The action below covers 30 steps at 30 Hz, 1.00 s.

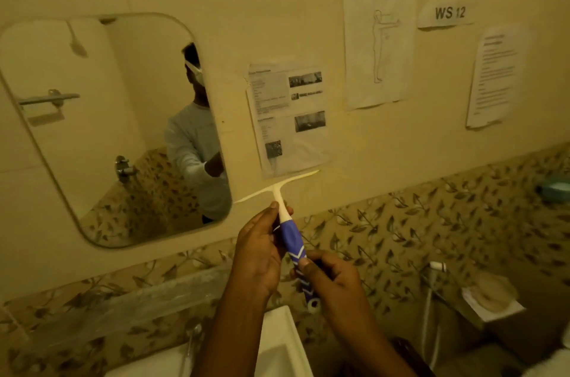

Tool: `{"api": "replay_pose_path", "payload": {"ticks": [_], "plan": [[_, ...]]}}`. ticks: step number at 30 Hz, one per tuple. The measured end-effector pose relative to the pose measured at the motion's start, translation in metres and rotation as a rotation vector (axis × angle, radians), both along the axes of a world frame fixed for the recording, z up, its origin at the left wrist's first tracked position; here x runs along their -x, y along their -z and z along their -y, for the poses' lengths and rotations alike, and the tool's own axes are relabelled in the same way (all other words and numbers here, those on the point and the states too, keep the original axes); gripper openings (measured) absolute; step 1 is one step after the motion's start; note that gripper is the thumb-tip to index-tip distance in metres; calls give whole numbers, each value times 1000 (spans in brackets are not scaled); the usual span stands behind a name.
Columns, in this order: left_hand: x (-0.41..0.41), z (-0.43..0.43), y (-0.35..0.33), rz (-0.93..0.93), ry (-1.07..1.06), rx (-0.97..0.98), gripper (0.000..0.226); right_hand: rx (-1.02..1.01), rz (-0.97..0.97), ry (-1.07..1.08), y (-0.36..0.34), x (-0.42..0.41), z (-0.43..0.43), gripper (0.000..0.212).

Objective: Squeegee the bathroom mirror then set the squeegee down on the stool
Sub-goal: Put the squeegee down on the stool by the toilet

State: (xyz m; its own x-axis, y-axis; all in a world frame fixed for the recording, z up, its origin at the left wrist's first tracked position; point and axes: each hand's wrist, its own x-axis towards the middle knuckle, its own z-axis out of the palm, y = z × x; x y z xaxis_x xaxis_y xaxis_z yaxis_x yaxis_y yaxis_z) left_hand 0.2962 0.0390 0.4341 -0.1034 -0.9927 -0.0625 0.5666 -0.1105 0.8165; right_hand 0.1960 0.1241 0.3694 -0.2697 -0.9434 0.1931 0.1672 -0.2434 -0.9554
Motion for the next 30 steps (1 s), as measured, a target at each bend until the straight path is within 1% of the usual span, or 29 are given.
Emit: {"api": "replay_pose_path", "payload": {"ticks": [2,7,10,11,13,17,21,24,27,30], "plan": [[25,0,13,25,47,-55,17,-39,19,51,13,24,-6,15],[99,-5,63,129,125,-114,12,-193,110,106,64,93,-26,14],[147,-12,110,201,164,-183,11,-263,88,151,103,143,-43,22],[163,-14,129,221,181,-214,11,-299,62,168,120,160,-47,23],[192,-19,170,261,210,-282,12,-384,21,177,157,193,-56,18],[239,-24,262,314,226,-421,8,-553,-12,121,243,244,-65,14],[270,-24,358,373,189,-514,4,-699,-65,89,332,280,-60,14],[287,-17,425,448,143,-569,5,-776,-100,100,394,292,-50,12],[294,-9,485,541,142,-624,6,-849,-125,115,451,296,-40,19],[299,-2,539,584,177,-630,11,-940,-103,66,502,296,-31,31]]}}
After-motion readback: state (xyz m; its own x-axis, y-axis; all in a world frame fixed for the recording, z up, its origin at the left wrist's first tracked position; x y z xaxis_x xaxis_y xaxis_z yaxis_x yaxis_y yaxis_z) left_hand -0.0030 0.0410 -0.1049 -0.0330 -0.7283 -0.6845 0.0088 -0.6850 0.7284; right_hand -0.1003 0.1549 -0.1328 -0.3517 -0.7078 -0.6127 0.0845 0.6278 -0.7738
